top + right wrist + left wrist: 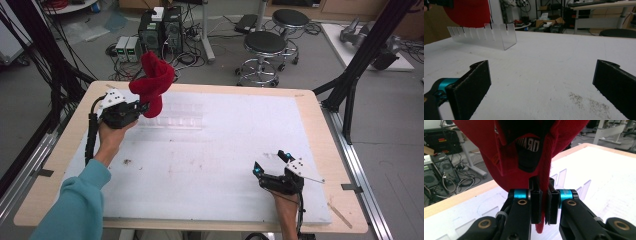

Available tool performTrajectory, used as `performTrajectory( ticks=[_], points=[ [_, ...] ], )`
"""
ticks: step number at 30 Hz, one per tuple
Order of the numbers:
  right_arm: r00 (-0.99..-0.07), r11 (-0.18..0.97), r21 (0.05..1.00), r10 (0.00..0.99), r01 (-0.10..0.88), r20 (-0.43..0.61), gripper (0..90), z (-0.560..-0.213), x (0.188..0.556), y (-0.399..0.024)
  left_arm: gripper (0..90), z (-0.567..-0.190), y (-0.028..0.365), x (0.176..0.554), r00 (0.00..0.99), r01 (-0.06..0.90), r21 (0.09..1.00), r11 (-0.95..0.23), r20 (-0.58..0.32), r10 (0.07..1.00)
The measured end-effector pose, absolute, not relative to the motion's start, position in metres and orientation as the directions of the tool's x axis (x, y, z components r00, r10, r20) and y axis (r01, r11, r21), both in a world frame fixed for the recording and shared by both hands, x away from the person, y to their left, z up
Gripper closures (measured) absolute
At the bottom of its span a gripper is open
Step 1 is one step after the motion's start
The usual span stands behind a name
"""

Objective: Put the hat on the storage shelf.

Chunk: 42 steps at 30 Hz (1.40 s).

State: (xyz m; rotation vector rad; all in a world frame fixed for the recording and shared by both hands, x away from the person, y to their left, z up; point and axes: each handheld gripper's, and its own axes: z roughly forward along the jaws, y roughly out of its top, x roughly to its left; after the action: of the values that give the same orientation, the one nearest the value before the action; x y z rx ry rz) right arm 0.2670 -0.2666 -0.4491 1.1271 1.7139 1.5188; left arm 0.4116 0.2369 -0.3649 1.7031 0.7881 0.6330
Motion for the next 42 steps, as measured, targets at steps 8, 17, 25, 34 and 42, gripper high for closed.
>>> performTrajectory(
  ticks=[8, 17, 25, 34, 42],
  points=[
    [-0.471, -0.013, 0.978, 0.875, 0.209, 0.112, 0.4, -0.449, 0.270, -0.267, 85.3, -0.363, 0.237, 0.410, 0.623, 0.198, 0.967, -0.161, 0.002, 0.782],
    [-0.462, -0.023, 0.978, 0.879, 0.207, 0.118, 0.4, -0.450, 0.273, -0.267, 85.4, -0.363, 0.224, 0.400, 0.596, 0.206, 0.964, -0.169, 0.013, 0.803],
    [-0.462, -0.023, 0.978, 0.879, 0.205, 0.118, 0.4, -0.450, 0.274, -0.267, 85.3, -0.378, 0.220, 0.397, 0.580, 0.222, 0.956, -0.193, 0.030, 0.814],
    [-0.460, -0.030, 0.979, 0.879, 0.203, 0.122, 0.4, -0.450, 0.276, -0.267, 85.3, -0.384, 0.221, 0.400, 0.585, 0.223, 0.957, -0.186, 0.021, 0.811],
    [-0.441, 0.023, 0.989, 0.897, 0.143, 0.043, 0.4, -0.450, 0.275, -0.258, 84.7, -0.385, 0.221, 0.399, 0.600, 0.252, 0.948, -0.196, 0.006, 0.800]
  ],
)
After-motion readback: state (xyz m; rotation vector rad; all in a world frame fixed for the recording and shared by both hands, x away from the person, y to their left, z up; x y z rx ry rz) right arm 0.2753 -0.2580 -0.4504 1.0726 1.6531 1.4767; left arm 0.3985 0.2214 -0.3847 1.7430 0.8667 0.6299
